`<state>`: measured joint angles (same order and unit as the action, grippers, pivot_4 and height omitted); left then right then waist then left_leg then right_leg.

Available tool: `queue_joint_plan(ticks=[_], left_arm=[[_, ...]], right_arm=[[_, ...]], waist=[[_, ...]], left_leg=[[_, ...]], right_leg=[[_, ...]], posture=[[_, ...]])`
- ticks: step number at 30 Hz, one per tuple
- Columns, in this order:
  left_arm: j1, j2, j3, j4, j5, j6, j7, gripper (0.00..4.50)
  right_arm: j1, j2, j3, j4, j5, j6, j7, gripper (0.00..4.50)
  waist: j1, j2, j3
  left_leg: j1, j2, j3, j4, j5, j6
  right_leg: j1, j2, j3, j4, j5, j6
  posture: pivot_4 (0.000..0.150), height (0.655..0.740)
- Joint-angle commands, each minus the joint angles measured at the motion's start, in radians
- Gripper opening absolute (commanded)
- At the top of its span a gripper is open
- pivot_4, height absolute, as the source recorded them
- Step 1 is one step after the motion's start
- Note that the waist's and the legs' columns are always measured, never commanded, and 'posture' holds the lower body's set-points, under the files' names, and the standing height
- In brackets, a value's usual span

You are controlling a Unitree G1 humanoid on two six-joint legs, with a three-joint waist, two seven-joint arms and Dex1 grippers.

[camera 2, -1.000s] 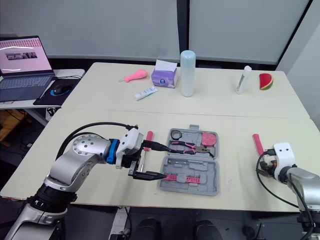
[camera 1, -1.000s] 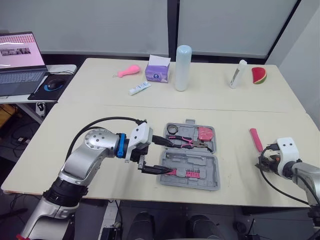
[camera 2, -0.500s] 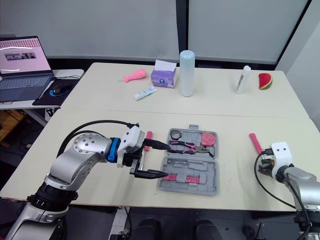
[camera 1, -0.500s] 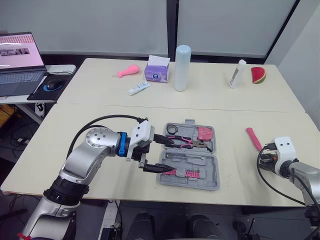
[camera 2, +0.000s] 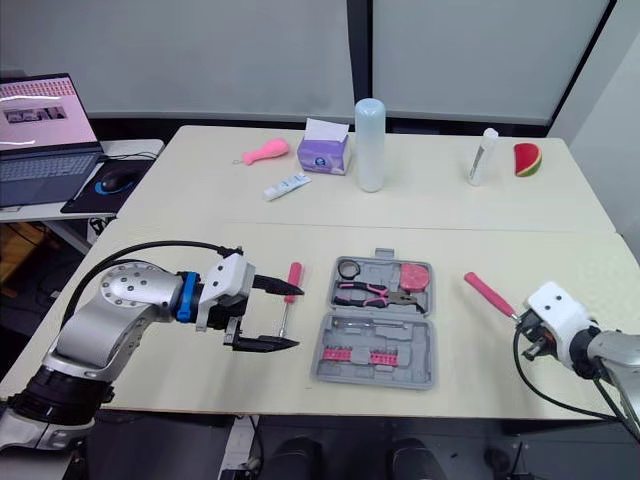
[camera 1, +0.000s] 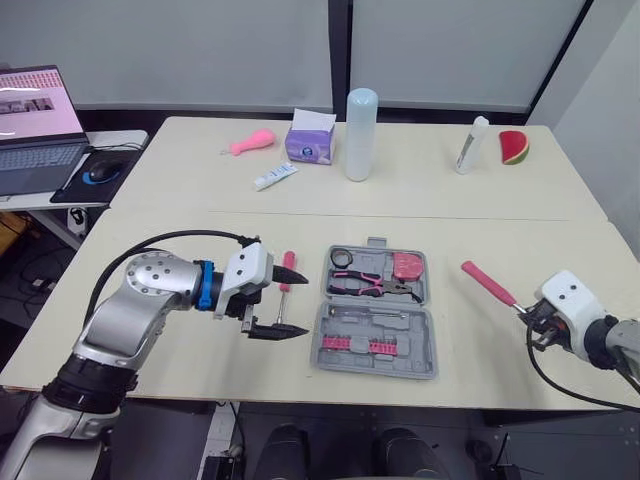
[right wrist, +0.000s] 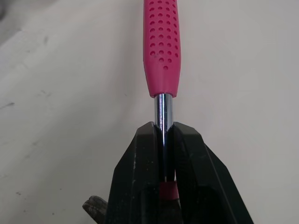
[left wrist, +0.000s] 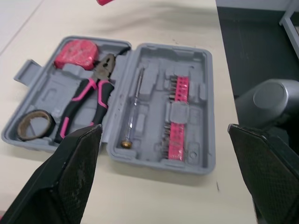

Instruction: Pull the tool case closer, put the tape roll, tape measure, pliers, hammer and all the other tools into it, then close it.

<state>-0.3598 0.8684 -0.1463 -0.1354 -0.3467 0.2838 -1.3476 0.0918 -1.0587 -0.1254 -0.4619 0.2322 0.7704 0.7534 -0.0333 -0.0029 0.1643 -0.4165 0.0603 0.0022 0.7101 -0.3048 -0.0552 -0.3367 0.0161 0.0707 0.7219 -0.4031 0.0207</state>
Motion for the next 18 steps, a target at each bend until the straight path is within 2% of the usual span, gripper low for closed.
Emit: queue_joint_plan(ticks=[1, 5, 12, 18], left_arm=[[0.031, 0.052, 0.036, 0.010, 0.022, -0.067, -0.041, 4.50], [0.061, 0.066, 0.036, 0.010, 0.030, -0.097, -0.049, 4.50], [0.087, 0.060, 0.031, 0.010, 0.053, -0.129, -0.041, 4.50], [0.080, 0.046, 0.020, 0.005, 0.062, -0.127, -0.037, 4.50]], right_arm=[[-0.098, -0.088, 0.103, -0.182, 0.016, -0.003, 0.115, 0.22], [-0.245, -0.115, 0.273, -0.216, -0.027, -0.002, 0.177, 0.22], [-0.574, 0.020, 0.579, -0.153, -0.104, 0.112, 0.252, 0.22], [-0.668, 0.108, 0.714, -0.078, -0.172, 0.131, 0.259, 0.22]], waist=[[-0.001, 0.000, 0.001], [0.008, -0.002, 0.002], [0.005, -0.004, 0.004], [0.005, -0.004, 0.004]], left_leg=[[0.000, 0.000, -0.001, 0.000, 0.000, 0.000], [0.000, 0.000, -0.003, 0.000, -0.001, 0.001], [-0.001, 0.000, -0.004, 0.001, -0.001, 0.002], [-0.002, 0.000, -0.004, 0.001, -0.001, 0.002]], right_leg=[[0.000, 0.000, 0.000, 0.000, 0.000, 0.000], [0.000, 0.000, -0.001, 0.000, 0.000, 0.000], [-0.001, -0.002, -0.002, 0.000, 0.000, 0.000], [-0.001, -0.003, -0.003, 0.000, 0.000, 0.000]], posture=[[0.150, 0.7002], [0.150, 0.7002], [0.150, 0.7002], [0.150, 0.7002]])
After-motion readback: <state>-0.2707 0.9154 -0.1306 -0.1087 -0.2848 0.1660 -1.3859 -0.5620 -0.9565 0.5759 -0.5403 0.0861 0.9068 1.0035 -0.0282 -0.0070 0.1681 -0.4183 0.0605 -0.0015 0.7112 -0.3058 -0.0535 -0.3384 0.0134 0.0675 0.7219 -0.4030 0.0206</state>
